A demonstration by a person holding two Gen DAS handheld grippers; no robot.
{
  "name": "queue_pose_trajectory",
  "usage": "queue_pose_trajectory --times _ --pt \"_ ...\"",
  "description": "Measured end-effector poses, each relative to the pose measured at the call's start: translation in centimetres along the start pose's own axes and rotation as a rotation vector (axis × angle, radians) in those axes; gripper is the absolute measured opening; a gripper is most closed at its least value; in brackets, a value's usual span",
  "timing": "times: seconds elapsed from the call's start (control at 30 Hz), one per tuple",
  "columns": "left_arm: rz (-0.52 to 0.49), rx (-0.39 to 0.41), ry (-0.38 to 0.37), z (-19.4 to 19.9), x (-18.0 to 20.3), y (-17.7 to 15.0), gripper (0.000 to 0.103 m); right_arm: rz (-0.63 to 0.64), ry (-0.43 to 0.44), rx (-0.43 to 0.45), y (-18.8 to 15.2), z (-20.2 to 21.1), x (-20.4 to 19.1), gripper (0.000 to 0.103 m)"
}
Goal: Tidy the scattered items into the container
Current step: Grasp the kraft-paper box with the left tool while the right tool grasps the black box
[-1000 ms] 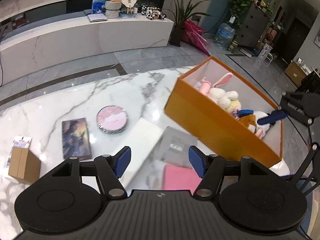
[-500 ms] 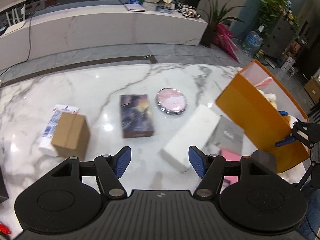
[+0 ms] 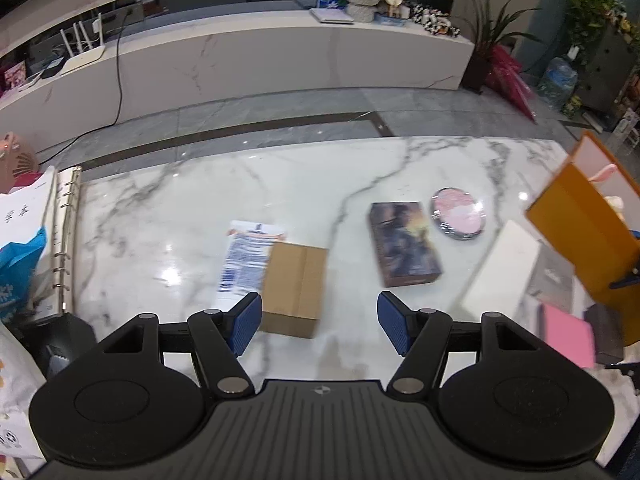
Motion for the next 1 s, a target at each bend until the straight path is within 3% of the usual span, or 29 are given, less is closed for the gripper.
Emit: queue_pose_trajectory --times 0.07,0.23,0.53,0.93,1.0 --pt "-0.008 -0.007 0.007 -0.6 -0.4 0.0 0.075 -0.011 0.029 -0.012 0.2 -0.2 -0.3 0.101" --pt "-0.035 -0.026 0.01 -2.3 -0.5 0.2 0.075 -0.017 0.007 -0.073 0.4 -1.3 -0.4 0.101" --pt "-0.067 -0.063 0.012 -4.6 -0.6 0.3 0.075 -0.023 0.095 -0.165 0.1 -3.3 -0.6 0.102" --pt "-0.107 -0.109 0.015 -6.7 -0.7 0.4 0.075 -0.117 0.212 -0.158 0.2 -3.5 -0.2 0.097" --pt "-0.13 -0.122 0.018 -7.0 -0.3 0.2 0.07 -0.138 0.228 -0.156 0.1 -3.4 -0.1 0.094"
Point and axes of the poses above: each gripper's, at about its wrist camera, not at the fingertips, and z roughly against the way its jaws point, x to its right, y to its top, the point moved 9 cm from there along -z, roughly the way its jaws point, and after that the axes turned 2 degrees about -x, right-handed, at the moved point
